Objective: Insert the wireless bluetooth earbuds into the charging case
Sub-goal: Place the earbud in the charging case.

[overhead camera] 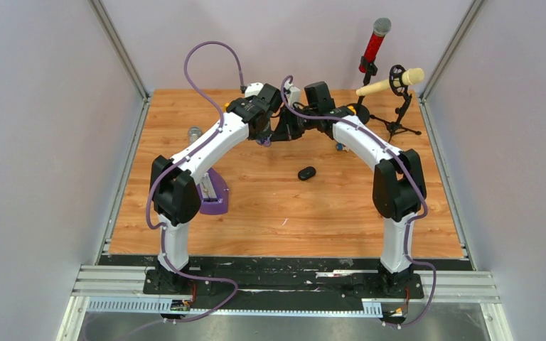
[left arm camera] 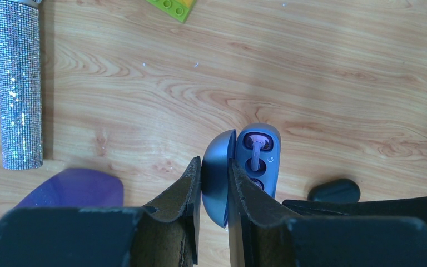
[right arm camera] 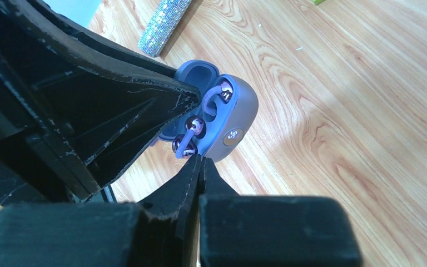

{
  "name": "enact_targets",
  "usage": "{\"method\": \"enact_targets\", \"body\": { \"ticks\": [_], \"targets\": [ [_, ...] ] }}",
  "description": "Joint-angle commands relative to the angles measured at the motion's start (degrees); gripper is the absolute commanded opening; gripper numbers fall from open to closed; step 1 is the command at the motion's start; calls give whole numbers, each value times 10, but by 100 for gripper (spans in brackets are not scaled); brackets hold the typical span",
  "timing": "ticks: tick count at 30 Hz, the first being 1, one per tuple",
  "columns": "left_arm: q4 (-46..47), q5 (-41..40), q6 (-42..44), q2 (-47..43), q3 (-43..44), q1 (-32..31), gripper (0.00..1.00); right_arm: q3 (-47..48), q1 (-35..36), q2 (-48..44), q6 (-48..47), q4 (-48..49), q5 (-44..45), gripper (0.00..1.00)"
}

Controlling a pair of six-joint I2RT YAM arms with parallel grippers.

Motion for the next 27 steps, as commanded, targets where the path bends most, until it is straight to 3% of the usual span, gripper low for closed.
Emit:
{"method": "enact_targets", "body": {
  "ticks": [1, 27],
  "targets": [
    [12, -8, 0, -10, 24, -5, 0, 30, 0, 3, 10, 22, -9, 0],
    [10, -8, 0, -6, 26, -6, 0, 42, 10, 11, 25, 23, -41, 0]
  ]
}}
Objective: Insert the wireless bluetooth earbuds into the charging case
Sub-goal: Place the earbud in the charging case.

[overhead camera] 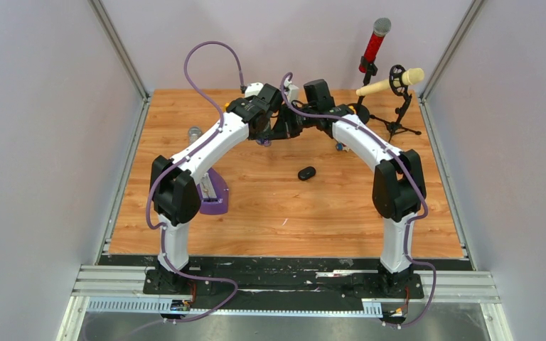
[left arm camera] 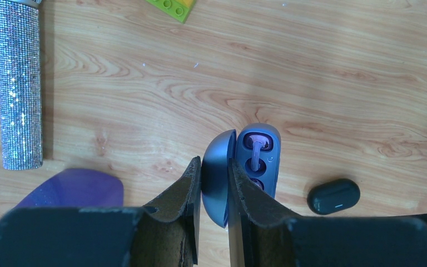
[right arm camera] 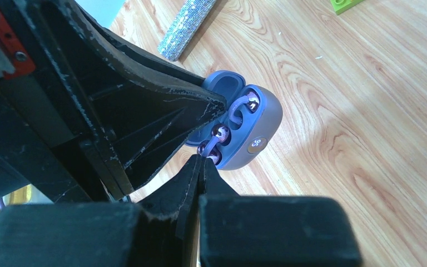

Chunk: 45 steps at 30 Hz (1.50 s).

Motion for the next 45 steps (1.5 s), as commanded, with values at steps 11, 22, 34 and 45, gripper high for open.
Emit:
{"method": "enact_targets", "body": {
  "ticks": [11, 22, 34, 45],
  "targets": [
    [10, -8, 0, -5, 25, -6, 0, 38, 12, 18, 10, 20, -18, 0],
    [9, -8, -1, -3, 26, -6, 0, 23, 12, -6, 1, 20, -16, 10],
    [8, -10, 0, 1, 30, -9, 0, 35, 16, 17, 7, 20, 1, 9],
    [5, -11, 0, 0, 33, -11, 0, 29, 22, 12, 9, 19, 41, 18]
  ]
}}
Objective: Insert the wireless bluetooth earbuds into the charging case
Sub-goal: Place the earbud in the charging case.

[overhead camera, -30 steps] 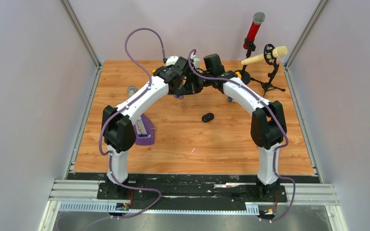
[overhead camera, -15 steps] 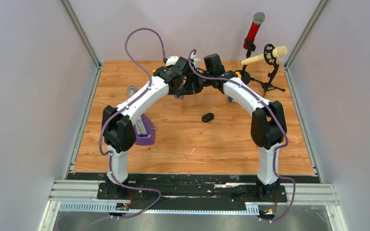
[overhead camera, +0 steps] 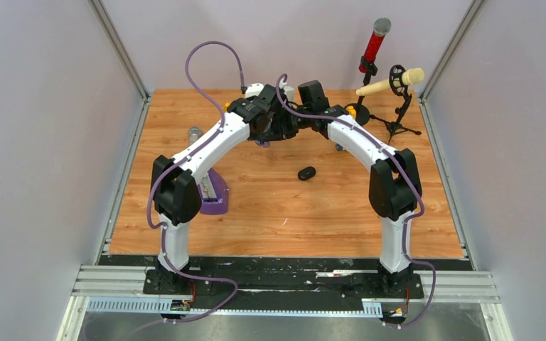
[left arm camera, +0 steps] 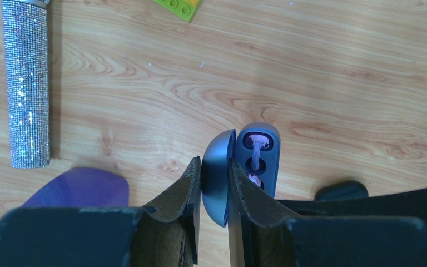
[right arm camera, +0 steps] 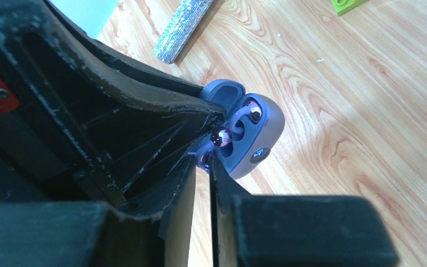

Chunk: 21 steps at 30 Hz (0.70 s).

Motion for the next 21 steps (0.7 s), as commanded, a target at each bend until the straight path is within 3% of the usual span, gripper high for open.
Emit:
{"method": "enact_targets", "body": {
  "ticks": [1, 3, 10, 21],
  "targets": [
    [13, -4, -2, -4, 29, -8, 0, 14, 7, -7, 2, 18, 22, 22],
    [12, -4, -2, -4, 29, -8, 0, 13, 7, -13, 3, 18, 18, 28],
    [13, -5, -2, -3, 29, -8, 0, 12, 4, -37, -13, 12, -7, 29],
    [20, -4, 3, -3, 25, -8, 0, 0, -35, -68, -29, 2, -72, 10]
  ]
}}
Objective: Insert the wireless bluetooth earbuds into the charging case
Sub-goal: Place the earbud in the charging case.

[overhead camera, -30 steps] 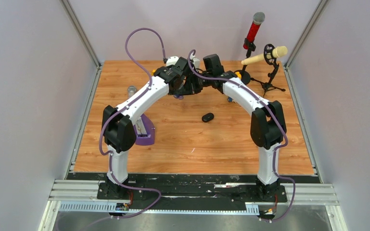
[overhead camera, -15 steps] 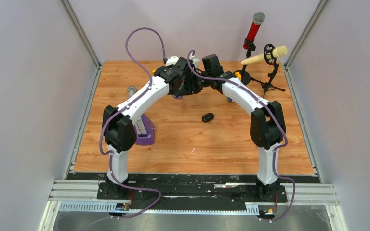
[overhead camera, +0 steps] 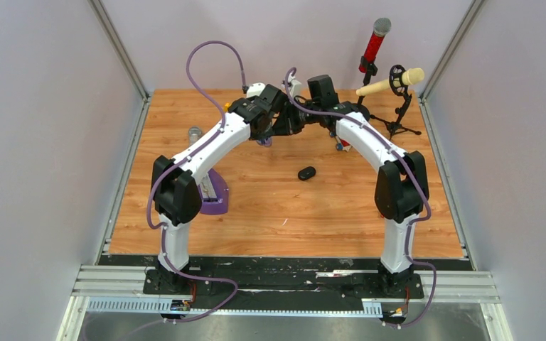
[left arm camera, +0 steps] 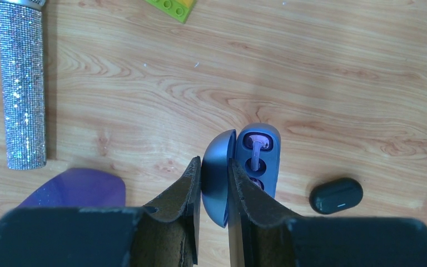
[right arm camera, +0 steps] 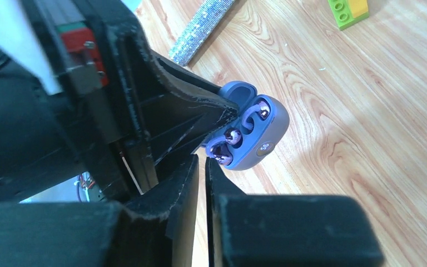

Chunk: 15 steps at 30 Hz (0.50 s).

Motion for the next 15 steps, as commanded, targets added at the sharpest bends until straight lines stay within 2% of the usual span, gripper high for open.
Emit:
{"method": "enact_targets", "body": {
  "ticks": [1, 4, 10, 15],
  "targets": [
    [23, 0, 3, -2, 21, -6, 0, -2, -12, -46, -16, 9, -36, 8],
    [32, 9, 17, -2, 22, -7, 0, 1, -15, -34, 3, 9, -18, 0],
    [68, 64, 62, -11, 13, -12, 0, 21, -24, 7, 70, 3, -24, 0],
    [90, 88, 89, -19, 2, -22, 0, 25, -26, 18, 110, -3, -63, 0]
  ]
}}
